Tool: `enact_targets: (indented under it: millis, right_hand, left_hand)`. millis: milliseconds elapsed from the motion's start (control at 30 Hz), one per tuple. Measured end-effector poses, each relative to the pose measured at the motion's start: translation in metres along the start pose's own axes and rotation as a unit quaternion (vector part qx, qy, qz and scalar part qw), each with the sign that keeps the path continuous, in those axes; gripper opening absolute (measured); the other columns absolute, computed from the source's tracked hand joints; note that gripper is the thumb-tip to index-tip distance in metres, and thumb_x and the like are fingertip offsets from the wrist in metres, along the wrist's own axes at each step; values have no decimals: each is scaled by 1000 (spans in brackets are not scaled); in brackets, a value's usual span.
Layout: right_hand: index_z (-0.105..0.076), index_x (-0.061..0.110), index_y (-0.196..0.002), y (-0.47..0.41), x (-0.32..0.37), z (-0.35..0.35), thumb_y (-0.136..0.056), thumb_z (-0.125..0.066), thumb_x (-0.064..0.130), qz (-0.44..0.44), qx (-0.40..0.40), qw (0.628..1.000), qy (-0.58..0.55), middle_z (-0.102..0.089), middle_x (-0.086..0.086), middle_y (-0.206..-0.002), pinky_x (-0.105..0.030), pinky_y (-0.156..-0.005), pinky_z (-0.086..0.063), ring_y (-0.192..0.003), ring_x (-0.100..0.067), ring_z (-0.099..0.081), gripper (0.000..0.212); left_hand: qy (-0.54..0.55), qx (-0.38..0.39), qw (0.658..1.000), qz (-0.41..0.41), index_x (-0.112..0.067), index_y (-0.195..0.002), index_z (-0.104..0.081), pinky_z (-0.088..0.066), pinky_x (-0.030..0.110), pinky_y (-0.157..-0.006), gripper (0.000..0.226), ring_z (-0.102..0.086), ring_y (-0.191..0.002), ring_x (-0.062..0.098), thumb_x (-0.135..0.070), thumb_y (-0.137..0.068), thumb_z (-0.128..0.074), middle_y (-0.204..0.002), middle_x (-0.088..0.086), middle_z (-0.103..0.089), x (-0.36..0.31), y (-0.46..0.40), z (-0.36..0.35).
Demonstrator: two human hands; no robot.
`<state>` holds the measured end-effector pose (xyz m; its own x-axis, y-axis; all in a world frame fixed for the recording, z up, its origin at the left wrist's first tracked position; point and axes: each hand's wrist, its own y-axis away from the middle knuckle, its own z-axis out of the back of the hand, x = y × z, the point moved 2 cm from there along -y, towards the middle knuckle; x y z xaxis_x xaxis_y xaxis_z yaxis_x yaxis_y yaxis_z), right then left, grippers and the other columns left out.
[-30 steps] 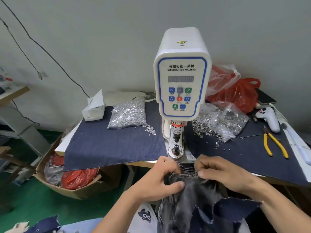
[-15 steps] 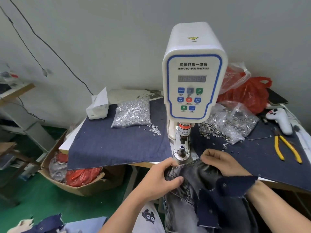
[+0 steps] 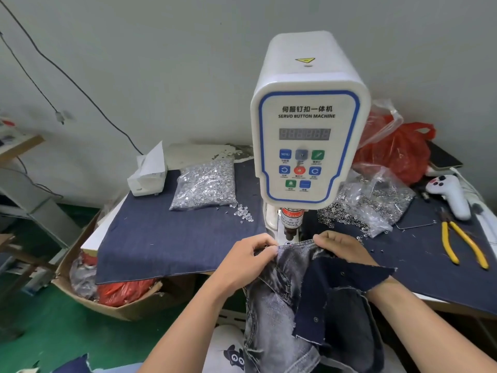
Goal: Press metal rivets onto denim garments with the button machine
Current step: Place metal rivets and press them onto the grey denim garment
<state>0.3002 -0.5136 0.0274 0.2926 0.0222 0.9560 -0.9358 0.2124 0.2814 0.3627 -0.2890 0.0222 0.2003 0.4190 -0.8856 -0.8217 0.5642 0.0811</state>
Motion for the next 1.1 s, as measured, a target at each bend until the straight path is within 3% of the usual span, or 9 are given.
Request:
enact_targets:
  millis: [233, 367, 567, 867, 1100]
  right_hand:
    - [-58, 13, -69, -2, -2, 0, -100, -63, 14, -15, -1, 1000, 5, -55, 8, -56, -19, -60, -39, -53, -2, -49, 31]
    - [-59, 11, -70, -3, -4, 0, -100, -62, 11, -9, 3, 1000, 3, -55, 8, -55, -15, -56, -41, -53, -4, -49, 30]
    - [-60, 12, -70, -5, -3, 0, -100, -62, 12, -4, 1, 1000, 25, -56, 10, -53, -11, -53, -41, -50, 0, -50, 30]
    - [-59, 9, -70, -2, -2, -1, -100, -62, 9, -5, -1, 1000, 6, -56, 7, -53, -12, -51, -41, -49, -2, -51, 30]
    - [-58, 9, -70, -2, -3, -1, -100, -62, 10, -4, -3, 1000, 4, -56, 8, -53, -11, -50, -41, -47, 0, -50, 30]
  left_hand:
    - [27, -17, 999, 5, -37, -77, -68, -44, 21, -74, 24, -60, -77, -2, -38, -96, -54, -79, -19, -68, 11, -10, -4]
    - [62, -28, 998, -3, -28, -86, -71, -49, 23, -81, 23, -65, -85, 2, -39, -94, -53, -88, -14, -73, 18, -8, -8]
    - [93, -22, 995, -7, -29, -85, -69, -47, 30, -83, 21, -62, -84, 5, -38, -95, -54, -87, -15, -70, 21, -9, -8]
    - [83, -19, 996, -18, -31, -90, -68, -49, 34, -87, 20, -64, -88, 5, -38, -100, -52, -91, -13, -71, 24, -8, -9]
    - [93, -22, 995, -14, -32, -88, -69, -48, 29, -85, 20, -64, -88, 4, -37, -99, -52, -90, -14, -71, 24, -7, -9]
